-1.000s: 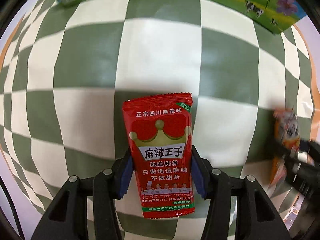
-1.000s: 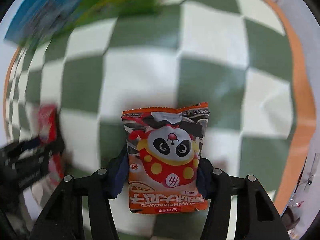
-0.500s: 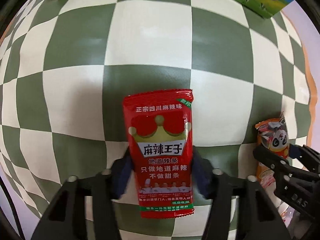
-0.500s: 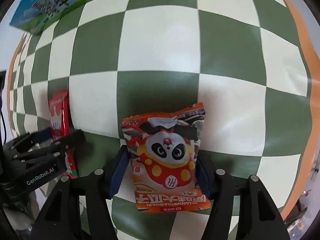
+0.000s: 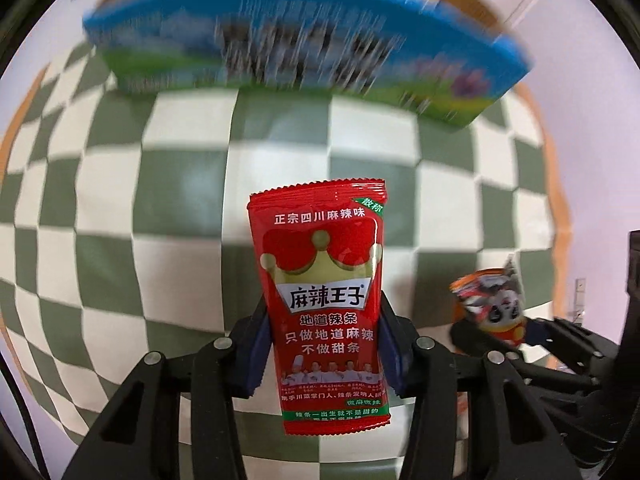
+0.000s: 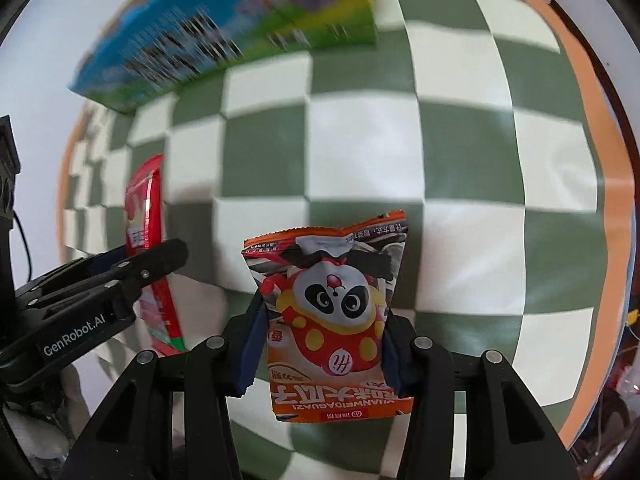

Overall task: Organize snacks
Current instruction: 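Carry both packets into the box and open both tools to release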

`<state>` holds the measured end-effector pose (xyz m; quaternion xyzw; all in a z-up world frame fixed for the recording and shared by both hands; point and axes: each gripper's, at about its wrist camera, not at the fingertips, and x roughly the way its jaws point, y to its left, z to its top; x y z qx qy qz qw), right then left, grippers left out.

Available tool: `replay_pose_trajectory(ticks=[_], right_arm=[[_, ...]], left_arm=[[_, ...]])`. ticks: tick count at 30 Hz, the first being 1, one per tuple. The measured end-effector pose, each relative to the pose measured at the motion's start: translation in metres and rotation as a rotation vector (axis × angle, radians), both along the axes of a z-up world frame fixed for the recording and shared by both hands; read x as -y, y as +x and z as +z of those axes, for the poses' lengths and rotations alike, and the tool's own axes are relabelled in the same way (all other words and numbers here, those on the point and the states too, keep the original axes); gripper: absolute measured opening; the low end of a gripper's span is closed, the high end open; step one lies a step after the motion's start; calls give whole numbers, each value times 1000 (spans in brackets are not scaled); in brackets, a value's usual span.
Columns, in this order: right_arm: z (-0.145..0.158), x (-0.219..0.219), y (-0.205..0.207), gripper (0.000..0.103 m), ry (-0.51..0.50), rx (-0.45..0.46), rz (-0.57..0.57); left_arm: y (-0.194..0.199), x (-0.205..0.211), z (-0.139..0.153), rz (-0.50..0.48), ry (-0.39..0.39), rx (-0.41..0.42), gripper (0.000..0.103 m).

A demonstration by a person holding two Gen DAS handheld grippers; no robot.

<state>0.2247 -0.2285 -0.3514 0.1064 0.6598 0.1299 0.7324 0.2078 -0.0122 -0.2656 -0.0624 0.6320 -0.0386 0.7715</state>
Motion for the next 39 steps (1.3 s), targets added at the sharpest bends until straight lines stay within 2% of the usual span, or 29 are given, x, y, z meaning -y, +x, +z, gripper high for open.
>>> replay_pose_trajectory(ticks=[1, 6, 7, 8, 11, 14, 15, 19, 23, 26, 30, 36, 37, 38, 39], right_arm=[[8, -1, 2, 51, 12, 15, -1], [76, -9, 10, 51, 96, 120, -12], [85, -14, 17, 51, 111, 143, -13], [96, -14, 25, 51, 126, 163, -15], [129, -19, 57, 51, 174, 224, -26], [143, -34, 91, 51, 172, 283, -31], [146, -39, 109, 51, 164, 306, -33], [157, -51, 167, 51, 124, 341, -40], [136, -62, 221, 51, 94, 309, -59], [114, -67, 252, 51, 73, 269, -77], [82, -70, 275, 51, 67, 222, -105], [58, -74, 294, 53, 95, 180, -113], [55, -75, 296, 53, 100, 164, -118], [51, -75, 299, 54, 102, 150, -122], [47, -76, 301, 58, 104, 134, -122]], left_arm=[[11, -8, 22, -6, -10, 28, 44], [35, -22, 87, -27, -55, 133, 44], [38, -21, 86, -29, -61, 146, 44], [50, -25, 101, -34, -71, 166, 44], [92, -23, 122, -43, -70, 201, 44], [137, -25, 128, -57, -23, 224, 44], [144, -18, 122, -56, -11, 223, 44], [211, -27, 106, -67, 18, 160, 44], [264, -34, 71, -61, 37, 77, 44], [290, -34, 47, -73, 44, 21, 44], [307, -31, 22, -96, 65, -26, 45], [320, -34, 1, -84, 21, -71, 48], [320, -36, -1, -78, 18, -76, 50], [321, -37, -1, -70, 18, -77, 56], [321, -39, 0, -67, 15, -70, 59]])
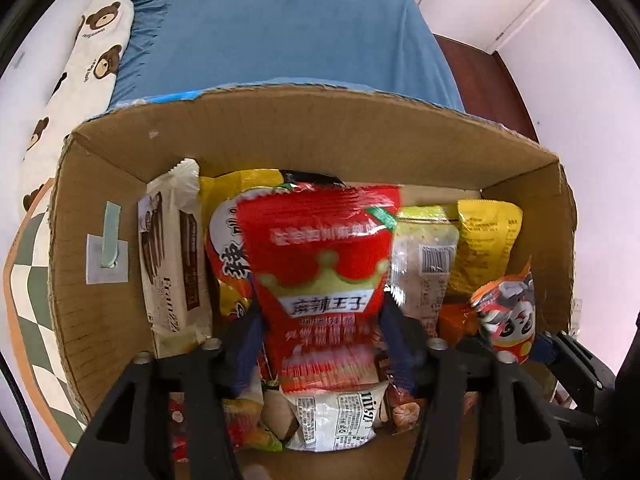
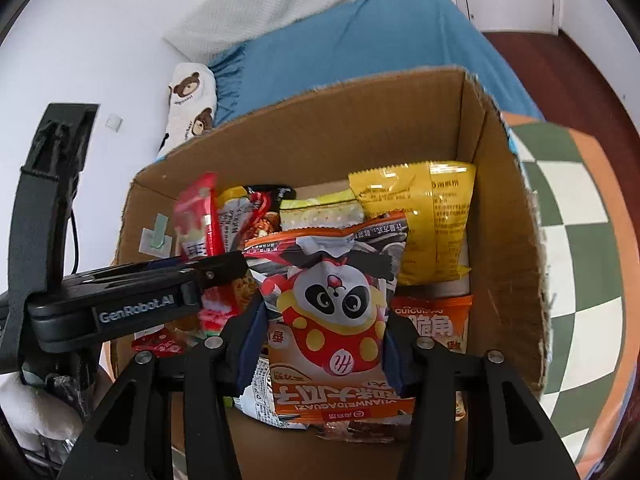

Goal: Organize snacks

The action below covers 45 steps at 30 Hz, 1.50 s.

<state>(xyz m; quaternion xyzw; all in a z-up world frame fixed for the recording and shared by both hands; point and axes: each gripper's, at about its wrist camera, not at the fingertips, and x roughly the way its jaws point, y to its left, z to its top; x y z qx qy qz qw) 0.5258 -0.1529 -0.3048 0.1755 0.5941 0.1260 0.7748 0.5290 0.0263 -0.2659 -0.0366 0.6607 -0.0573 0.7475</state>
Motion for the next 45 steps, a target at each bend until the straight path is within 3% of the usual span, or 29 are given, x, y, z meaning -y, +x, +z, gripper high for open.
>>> replay_pose_trajectory(ticks=[4, 6, 8, 16, 24, 29, 45], right_arm=[[-1, 2, 2, 87, -36, 6, -7], [4, 1, 1, 91, -37, 12, -1], [10, -1, 0, 98, -75, 29, 15], [34, 8, -20, 99, -208, 95, 20], [53, 24, -47, 99, -238, 117, -14], [78, 31, -74, 100, -260, 169, -38], [197, 35, -230, 101, -297, 418, -51]], left_arm=[[-3, -2, 11, 3, 18, 37, 93], [-4, -3, 14, 5, 24, 44, 94], [-7, -3, 18, 0, 36, 52, 101], [-38, -2, 35, -2, 111, 133, 101], [-78, -1, 59, 24, 83, 189, 101], [-111, 5, 93, 25, 78, 280, 101], [-265, 11, 190, 65, 65, 529, 101]])
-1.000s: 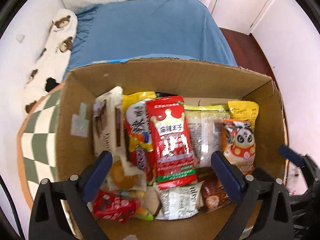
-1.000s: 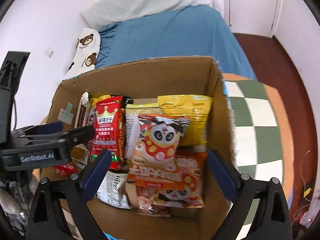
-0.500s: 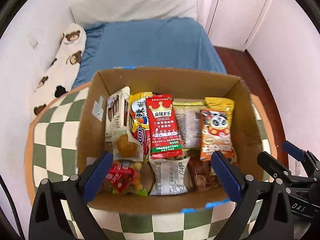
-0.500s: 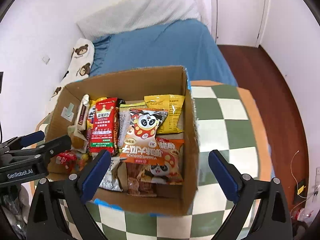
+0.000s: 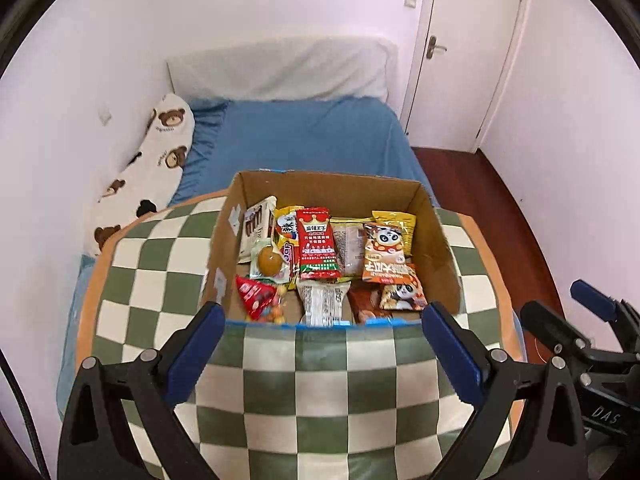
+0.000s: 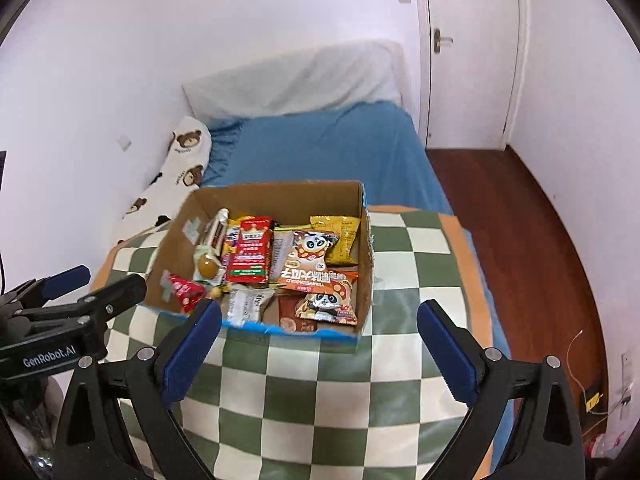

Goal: Organize snacks

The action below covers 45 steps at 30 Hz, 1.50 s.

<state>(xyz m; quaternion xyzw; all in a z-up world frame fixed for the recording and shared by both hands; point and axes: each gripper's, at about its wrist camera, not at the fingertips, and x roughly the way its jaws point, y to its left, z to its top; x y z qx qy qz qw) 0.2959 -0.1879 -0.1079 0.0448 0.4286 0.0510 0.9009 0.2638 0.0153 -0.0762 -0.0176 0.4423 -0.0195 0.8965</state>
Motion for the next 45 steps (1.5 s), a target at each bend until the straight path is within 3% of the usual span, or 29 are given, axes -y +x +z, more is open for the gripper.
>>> replay_pose_trajectory(ticks=[12, 24, 33, 45], right_arm=[[53, -8, -106, 103, -4, 108, 6], [87, -12, -157, 103, -26, 187, 17], [79, -11, -148, 103, -50, 203, -3], [54, -9, -88, 103, -72, 204, -41]], left_arm=[[-91, -2, 33, 15, 42, 81, 101], [-133, -3, 57, 24, 24, 128, 101], [-121, -7, 46, 58, 30, 149, 103], [-64, -11, 20, 90, 78, 111, 103]])
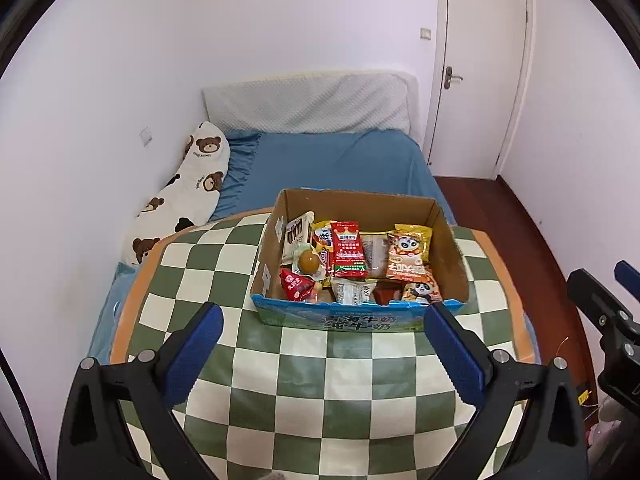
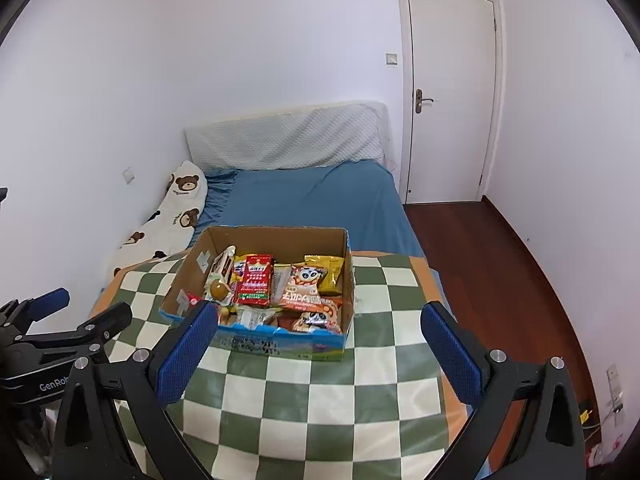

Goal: Organize snacks

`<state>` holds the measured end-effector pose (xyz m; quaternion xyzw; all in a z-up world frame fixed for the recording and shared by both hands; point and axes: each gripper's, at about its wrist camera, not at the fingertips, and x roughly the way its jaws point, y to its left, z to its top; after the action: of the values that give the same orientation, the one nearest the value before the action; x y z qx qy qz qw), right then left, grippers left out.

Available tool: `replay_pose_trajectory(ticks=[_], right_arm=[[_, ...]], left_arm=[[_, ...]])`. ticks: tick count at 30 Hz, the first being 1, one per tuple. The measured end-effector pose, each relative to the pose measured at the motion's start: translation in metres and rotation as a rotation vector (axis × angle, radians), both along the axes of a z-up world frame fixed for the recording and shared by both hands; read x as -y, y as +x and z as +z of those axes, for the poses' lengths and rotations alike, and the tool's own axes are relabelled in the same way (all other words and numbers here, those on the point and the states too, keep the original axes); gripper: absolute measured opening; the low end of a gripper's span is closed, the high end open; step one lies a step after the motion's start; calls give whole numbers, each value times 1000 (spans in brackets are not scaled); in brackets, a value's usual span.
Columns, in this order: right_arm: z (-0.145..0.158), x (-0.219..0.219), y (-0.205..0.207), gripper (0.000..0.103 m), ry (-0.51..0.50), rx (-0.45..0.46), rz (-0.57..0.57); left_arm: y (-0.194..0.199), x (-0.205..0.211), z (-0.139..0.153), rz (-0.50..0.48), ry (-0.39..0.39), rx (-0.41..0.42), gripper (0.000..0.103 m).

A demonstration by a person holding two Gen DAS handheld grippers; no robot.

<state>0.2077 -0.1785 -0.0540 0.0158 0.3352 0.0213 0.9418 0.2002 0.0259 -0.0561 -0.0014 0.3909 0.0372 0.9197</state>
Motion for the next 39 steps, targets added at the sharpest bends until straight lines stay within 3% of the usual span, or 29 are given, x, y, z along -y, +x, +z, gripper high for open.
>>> replay_pose_trajectory(ticks=[17, 39], right_arm=[[-53, -8, 68, 103, -8, -124, -13], [-57, -5, 71, 103, -16, -128, -12]], left_arm=[[56, 0, -39, 9, 25, -95, 103], [54, 1, -30, 3, 9, -80, 103]])
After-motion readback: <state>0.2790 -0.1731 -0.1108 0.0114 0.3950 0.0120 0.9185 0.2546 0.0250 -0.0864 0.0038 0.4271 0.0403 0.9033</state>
